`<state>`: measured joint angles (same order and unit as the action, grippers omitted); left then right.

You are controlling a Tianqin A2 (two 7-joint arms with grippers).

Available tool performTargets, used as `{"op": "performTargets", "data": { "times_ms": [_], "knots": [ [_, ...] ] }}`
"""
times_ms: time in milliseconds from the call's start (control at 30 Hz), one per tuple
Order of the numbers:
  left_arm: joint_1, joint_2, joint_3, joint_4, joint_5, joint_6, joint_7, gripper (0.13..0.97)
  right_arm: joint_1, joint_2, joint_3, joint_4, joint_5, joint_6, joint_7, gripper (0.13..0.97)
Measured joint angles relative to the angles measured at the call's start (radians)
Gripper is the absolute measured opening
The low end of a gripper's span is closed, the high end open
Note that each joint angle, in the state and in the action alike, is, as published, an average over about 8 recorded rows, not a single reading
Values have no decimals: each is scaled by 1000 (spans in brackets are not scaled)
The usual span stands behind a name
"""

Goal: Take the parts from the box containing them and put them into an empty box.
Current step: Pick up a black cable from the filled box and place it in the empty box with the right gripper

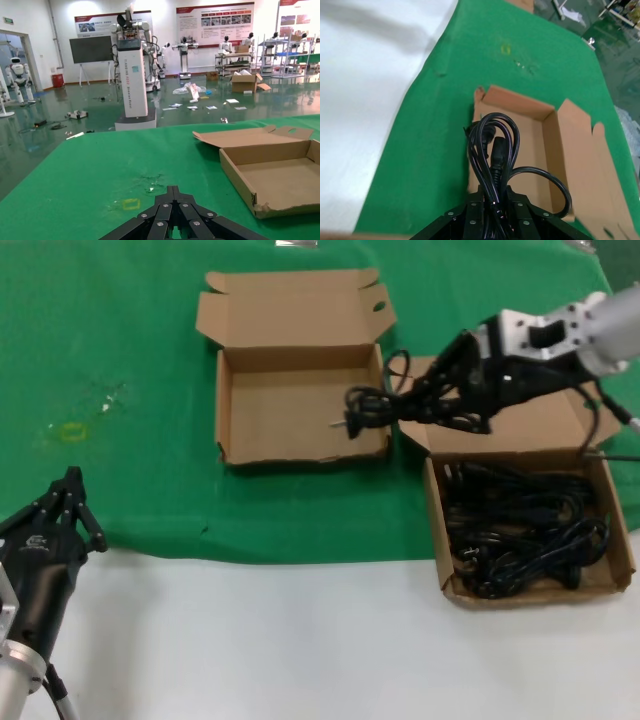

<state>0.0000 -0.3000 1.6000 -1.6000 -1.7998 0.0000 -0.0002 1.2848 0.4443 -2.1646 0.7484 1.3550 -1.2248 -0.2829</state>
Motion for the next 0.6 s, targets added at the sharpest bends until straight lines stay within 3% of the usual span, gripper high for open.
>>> {"op": "performTargets", "data": {
  "times_ms": [233, 600],
  "knots": [
    [0, 0, 0, 0, 0, 0, 0, 144, 41, -125, -4, -160, 4, 81, -67, 218],
    [0, 0, 0, 0, 0, 0, 0, 144, 160, -362, 21, -584, 26, 272, -302, 218]
  ]
}}
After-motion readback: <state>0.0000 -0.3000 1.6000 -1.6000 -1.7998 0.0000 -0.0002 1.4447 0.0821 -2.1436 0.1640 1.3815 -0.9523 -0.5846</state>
